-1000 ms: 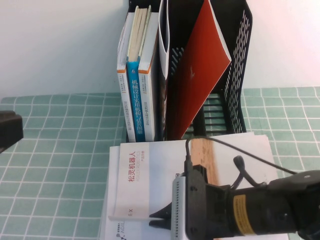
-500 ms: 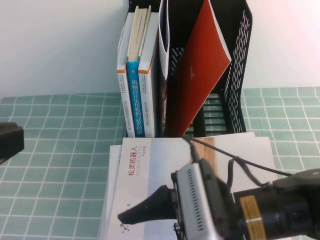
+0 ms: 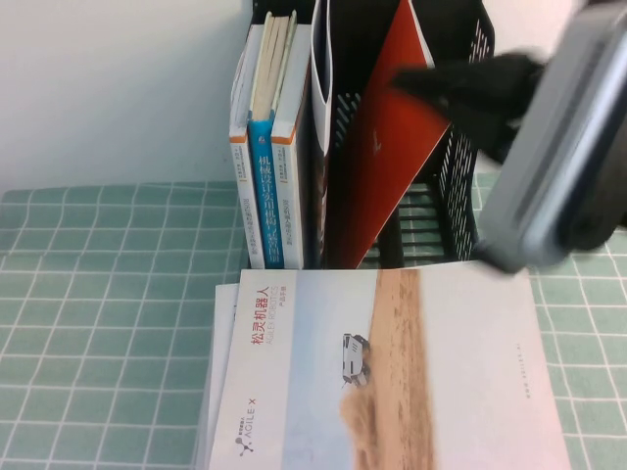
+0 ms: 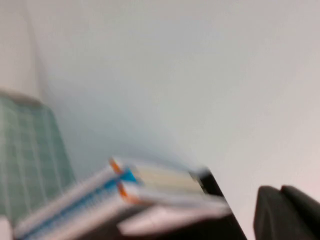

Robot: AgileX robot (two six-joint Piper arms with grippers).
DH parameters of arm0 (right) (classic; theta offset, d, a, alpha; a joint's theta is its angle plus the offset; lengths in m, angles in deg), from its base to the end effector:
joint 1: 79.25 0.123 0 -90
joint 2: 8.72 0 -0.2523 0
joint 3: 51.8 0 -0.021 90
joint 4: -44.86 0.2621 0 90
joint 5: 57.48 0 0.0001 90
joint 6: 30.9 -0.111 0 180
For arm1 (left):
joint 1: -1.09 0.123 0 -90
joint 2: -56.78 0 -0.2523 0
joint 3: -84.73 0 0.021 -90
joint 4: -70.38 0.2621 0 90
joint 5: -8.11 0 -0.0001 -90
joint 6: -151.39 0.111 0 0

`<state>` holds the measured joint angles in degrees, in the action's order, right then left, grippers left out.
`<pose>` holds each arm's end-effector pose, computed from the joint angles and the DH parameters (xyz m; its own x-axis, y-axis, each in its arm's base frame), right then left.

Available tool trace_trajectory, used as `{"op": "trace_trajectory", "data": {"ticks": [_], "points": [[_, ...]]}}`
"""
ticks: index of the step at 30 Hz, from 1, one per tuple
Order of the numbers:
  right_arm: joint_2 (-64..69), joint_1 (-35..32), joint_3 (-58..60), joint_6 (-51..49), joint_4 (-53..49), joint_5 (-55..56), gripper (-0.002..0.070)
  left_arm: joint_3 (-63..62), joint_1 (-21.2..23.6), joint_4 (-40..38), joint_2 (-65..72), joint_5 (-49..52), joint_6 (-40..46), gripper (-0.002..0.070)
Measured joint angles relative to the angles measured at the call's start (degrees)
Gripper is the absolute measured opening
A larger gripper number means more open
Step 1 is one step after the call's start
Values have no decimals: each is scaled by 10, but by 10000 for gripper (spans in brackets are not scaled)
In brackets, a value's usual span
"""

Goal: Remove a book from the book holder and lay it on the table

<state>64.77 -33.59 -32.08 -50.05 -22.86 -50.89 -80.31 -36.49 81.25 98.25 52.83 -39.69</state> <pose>0.2024 0.2238 0.3698 0.5820 -0.4690 -0.6644 -0.5275 0.4041 -0.7473 0.1087 -0.0651 0.4321 -0.1749 0.0624 -0.9826 0.4918 0.8701 -0.0323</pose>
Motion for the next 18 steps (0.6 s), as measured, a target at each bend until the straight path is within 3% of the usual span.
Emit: {"op": "trace_trajectory", "data": {"ticks": [5, 9, 13, 18], "points": [[-72, 0, -6, 147, 170, -358, 1, 30, 0, 119, -38, 42, -91, -2], [-124, 0, -4, 221, 345, -563, 0, 99, 1, 139, -81, 46, -107, -2], [-207, 0, 45, 231, 465, -583, -1, 196, 1, 113, -135, -17, -112, -2], [-349, 0, 162, 192, 519, -490, -1, 327, 1, 77, -209, -178, -109, -2]]}}
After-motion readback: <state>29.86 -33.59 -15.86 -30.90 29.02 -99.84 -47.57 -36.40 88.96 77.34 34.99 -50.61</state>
